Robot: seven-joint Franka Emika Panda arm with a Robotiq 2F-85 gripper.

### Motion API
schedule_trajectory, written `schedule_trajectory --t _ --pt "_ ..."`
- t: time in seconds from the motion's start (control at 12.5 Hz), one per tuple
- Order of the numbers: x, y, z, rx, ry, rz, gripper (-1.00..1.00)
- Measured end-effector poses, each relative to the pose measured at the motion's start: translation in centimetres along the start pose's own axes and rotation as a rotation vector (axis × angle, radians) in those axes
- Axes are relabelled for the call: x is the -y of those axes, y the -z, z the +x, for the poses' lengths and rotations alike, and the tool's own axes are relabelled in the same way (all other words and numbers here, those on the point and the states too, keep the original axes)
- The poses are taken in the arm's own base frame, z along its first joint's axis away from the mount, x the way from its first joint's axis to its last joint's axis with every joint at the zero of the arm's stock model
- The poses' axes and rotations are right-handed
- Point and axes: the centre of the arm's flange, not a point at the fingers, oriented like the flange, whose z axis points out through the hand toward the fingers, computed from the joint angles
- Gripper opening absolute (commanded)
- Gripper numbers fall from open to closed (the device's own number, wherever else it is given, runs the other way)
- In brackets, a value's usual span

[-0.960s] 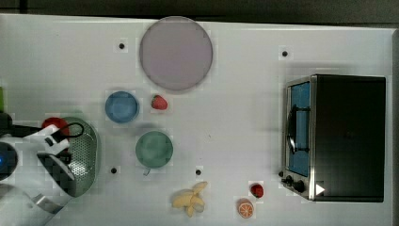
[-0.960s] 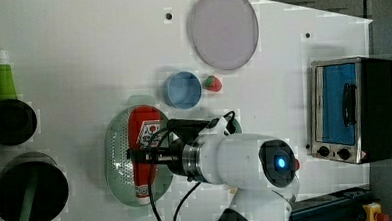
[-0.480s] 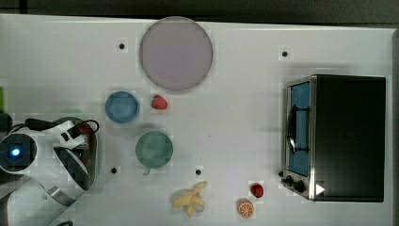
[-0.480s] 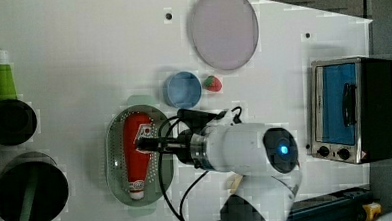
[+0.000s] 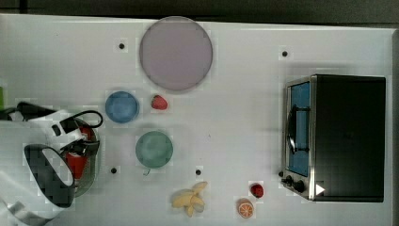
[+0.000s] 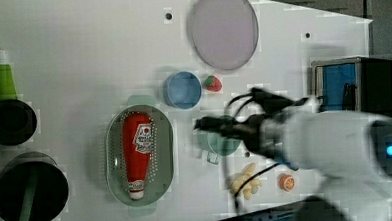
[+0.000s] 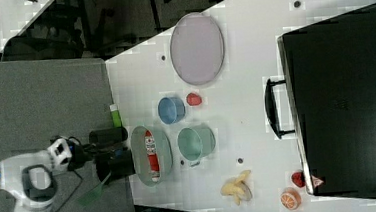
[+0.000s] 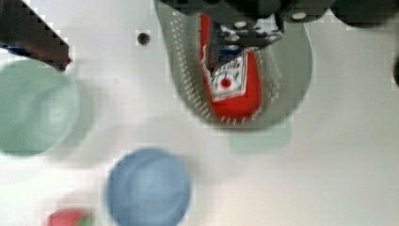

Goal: Pick Ketchup from the table and place it in strainer.

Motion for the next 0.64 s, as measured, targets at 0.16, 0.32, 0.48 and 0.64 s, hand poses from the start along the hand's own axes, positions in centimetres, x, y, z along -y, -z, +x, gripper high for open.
schedule_trajectory --t 0.16,0.32,0.48,0.64 --pt "-2.4 5.8 3.4 -0.009 -0.118 0.039 1.00" --pt "-6.2 10.8 7.1 -0.042 -0.233 0.072 1.00" --pt "-11.7 14.0 10.1 -0.042 -0.344 0.046 1.00" --pt "-16.7 16.0 12.3 0.009 -0.428 0.002 1.00"
